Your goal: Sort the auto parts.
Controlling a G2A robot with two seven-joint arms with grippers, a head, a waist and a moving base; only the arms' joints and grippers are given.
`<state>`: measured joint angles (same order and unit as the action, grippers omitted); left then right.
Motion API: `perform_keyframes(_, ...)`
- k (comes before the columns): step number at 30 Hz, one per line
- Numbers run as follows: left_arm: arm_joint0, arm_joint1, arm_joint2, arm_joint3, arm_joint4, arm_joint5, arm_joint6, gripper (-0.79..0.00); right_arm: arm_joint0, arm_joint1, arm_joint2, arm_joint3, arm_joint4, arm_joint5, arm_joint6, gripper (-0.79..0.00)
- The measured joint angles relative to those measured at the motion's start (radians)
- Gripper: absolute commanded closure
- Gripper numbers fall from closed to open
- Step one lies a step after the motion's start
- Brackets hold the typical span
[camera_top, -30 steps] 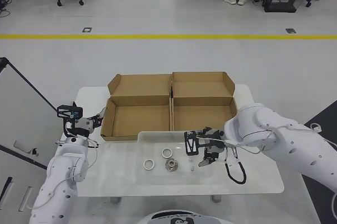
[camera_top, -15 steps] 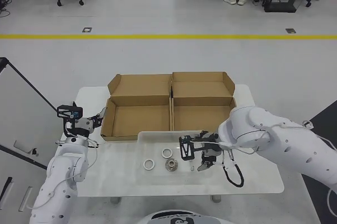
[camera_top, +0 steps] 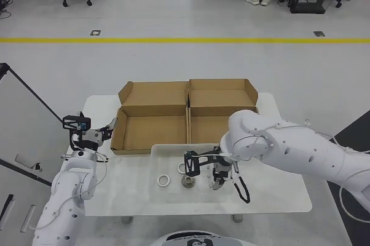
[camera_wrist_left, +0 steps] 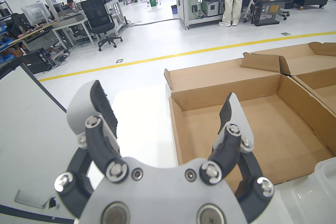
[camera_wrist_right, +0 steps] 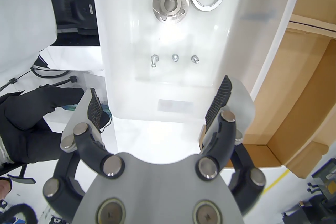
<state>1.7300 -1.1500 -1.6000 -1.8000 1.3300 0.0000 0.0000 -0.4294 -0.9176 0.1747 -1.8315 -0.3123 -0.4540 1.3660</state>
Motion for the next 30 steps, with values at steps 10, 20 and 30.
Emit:
perform_keyframes(10,0.000,0.000,0.000,0.000,0.000,0.000,0.000,-0.785,-0.031,-0.067,-0.005,0.081,-0.050,-0.005,-0.005,-0.748)
perform_keyframes(20,0.000,0.000,0.000,0.000,0.000,0.000,0.000,-0.785,-0.063,-0.070,-0.005,0.094,-0.101,-0.020,-0.020,-0.416)
perform_keyframes(30,0.000,0.000,0.000,0.000,0.000,0.000,0.000,-0.785,-0.095,-0.044,0.009,0.056,-0.135,-0.006,-0.007,-0.366)
